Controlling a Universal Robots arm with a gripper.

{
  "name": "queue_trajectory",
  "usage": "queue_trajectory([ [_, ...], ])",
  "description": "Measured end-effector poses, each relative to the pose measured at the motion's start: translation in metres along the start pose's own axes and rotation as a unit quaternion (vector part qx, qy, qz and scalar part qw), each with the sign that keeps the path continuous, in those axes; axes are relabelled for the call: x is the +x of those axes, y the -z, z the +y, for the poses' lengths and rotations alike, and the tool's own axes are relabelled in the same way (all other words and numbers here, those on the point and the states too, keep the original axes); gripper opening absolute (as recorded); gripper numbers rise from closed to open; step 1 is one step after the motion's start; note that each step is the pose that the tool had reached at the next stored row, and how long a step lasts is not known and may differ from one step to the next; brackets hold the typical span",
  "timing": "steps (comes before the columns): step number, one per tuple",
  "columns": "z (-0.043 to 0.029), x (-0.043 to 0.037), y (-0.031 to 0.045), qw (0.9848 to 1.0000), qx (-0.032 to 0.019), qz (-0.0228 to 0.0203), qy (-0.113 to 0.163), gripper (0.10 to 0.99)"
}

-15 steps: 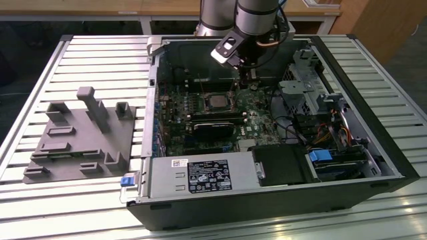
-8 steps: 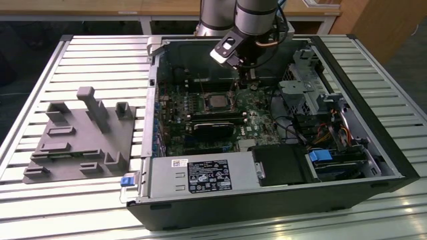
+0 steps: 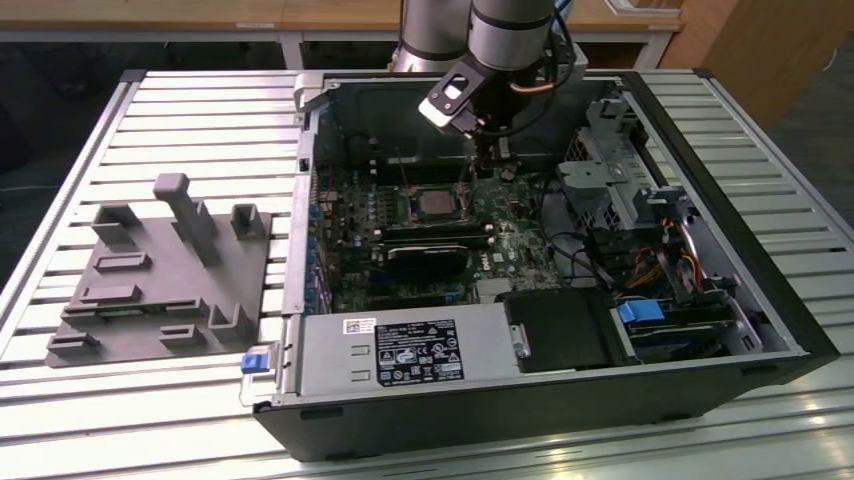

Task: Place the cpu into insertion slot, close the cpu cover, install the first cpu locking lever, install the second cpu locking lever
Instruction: 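Close the cpu cover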

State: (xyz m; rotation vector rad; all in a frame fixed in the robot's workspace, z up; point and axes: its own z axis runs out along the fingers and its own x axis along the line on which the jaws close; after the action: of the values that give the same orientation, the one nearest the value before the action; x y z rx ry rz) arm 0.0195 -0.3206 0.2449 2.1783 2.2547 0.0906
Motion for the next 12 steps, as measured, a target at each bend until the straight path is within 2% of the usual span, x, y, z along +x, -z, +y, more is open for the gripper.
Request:
queue_trajectory([
  [3,-0.0031,0.0001,0.0001,1.0,0.0,0.0001,0.0,0.106],
  [12,-0.0063,0.0002,0.0003,1.0,0.0,0.0003,0.0,0.106],
])
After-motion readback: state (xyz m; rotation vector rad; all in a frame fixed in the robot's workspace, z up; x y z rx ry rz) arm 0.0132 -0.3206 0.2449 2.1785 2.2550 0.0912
